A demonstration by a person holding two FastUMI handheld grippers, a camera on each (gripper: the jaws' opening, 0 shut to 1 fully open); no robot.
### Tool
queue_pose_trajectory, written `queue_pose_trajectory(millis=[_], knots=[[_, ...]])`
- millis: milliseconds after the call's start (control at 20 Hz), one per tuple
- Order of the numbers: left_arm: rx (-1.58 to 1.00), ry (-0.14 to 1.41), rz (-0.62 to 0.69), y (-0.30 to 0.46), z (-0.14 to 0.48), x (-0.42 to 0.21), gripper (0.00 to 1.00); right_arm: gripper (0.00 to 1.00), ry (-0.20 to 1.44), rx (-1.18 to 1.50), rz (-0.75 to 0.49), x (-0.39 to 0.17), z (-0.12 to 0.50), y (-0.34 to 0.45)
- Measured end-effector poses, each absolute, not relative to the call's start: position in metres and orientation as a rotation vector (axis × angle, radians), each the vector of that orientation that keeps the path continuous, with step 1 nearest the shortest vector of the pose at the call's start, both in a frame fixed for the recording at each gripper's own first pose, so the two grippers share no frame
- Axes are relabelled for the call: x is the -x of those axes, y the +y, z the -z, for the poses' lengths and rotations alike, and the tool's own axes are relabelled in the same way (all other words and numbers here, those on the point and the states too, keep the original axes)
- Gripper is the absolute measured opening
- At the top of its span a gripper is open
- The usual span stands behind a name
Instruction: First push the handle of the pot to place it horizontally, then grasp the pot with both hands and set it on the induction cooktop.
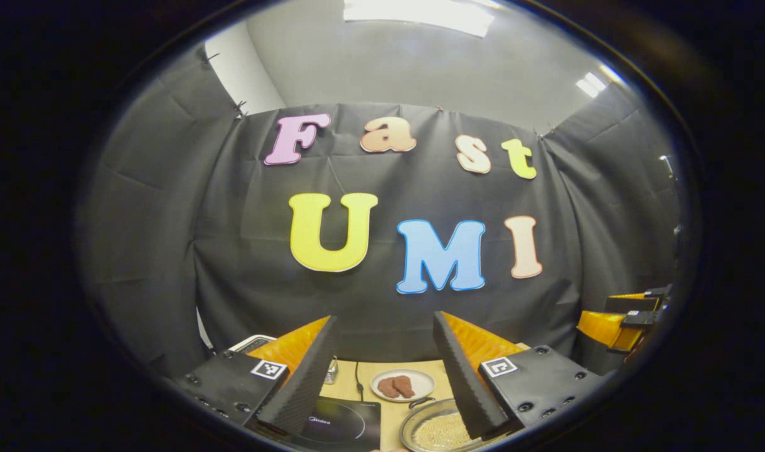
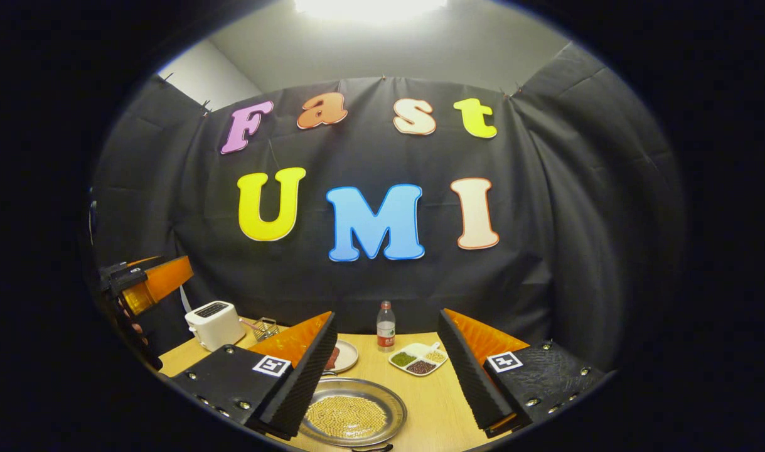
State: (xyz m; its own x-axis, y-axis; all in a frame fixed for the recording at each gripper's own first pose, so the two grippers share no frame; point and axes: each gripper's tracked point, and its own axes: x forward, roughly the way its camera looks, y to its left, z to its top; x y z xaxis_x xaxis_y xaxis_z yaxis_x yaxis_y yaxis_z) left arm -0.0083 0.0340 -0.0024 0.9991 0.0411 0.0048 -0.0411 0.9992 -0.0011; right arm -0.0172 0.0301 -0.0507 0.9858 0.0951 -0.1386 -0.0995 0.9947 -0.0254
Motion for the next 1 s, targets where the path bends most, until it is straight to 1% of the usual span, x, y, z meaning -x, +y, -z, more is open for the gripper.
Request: queue_pose_trajectory(millis=[150,250,300,350,400,450,500,550,600,650,700,750,800,900,950,1000], knots=[[-0.002,0.019,-0.04,0.034,0.012,0.008,0.99,0.98,0.217,0.04,-0.141,0.022,0.08,0.038],[-0.012,0.028,-0.048,0.038,0.019,0.009,0.99,0.93,0.286,0.033,-0.164,0.029,0.107,0.044],[-0.016,0.031,-0.05,0.039,0.021,0.011,0.99,0.88,0.325,0.032,-0.176,0.03,0.124,0.047],[-0.02,0.039,-0.052,0.04,0.025,0.011,0.99,0.85,0.364,0.035,-0.189,0.034,0.139,0.05],[-0.024,0.045,-0.056,0.041,0.027,0.011,0.97,0.77,0.404,0.041,-0.197,0.04,0.153,0.052],[-0.026,0.051,-0.058,0.042,0.03,0.012,0.97,0.71,0.449,0.046,-0.211,0.044,0.168,0.054],[-0.03,0.056,-0.061,0.043,0.032,0.014,0.97,0.63,0.497,0.045,-0.223,0.049,0.183,0.057],[-0.033,0.059,-0.068,0.045,0.034,0.014,0.97,0.6,0.543,0.035,-0.249,0.053,0.195,0.063],[-0.033,0.062,-0.073,0.047,0.035,0.013,0.99,0.6,0.58,0.035,-0.268,0.057,0.206,0.067],[-0.03,0.067,-0.075,0.047,0.037,0.013,0.99,0.51,0.618,0.036,-0.26,0.058,0.219,0.065],[-0.026,0.072,-0.075,0.048,0.038,0.012,0.97,0.27,0.668,0.014,-0.288,0.065,0.228,0.07],[-0.024,0.077,-0.077,0.049,0.041,0.013,0.95,0.27,0.73,-0.005,-0.309,0.072,0.242,0.075],[-0.025,0.082,-0.08,0.051,0.042,0.012,0.96,0.29,0.782,-0.013,-0.317,0.077,0.254,0.077],[-0.029,0.087,-0.091,0.054,0.043,0.013,0.97,0.07,0.866,-0.013,-0.326,0.089,0.279,0.076],[-0.029,0.09,-0.095,0.057,0.045,0.015,0.97,0.08,0.911,0.001,-0.317,0.094,0.293,0.073],[-0.027,0.094,-0.101,0.058,0.047,0.015,0.97,0.03,0.948,-0.01,-0.337,0.106,0.294,0.074]])
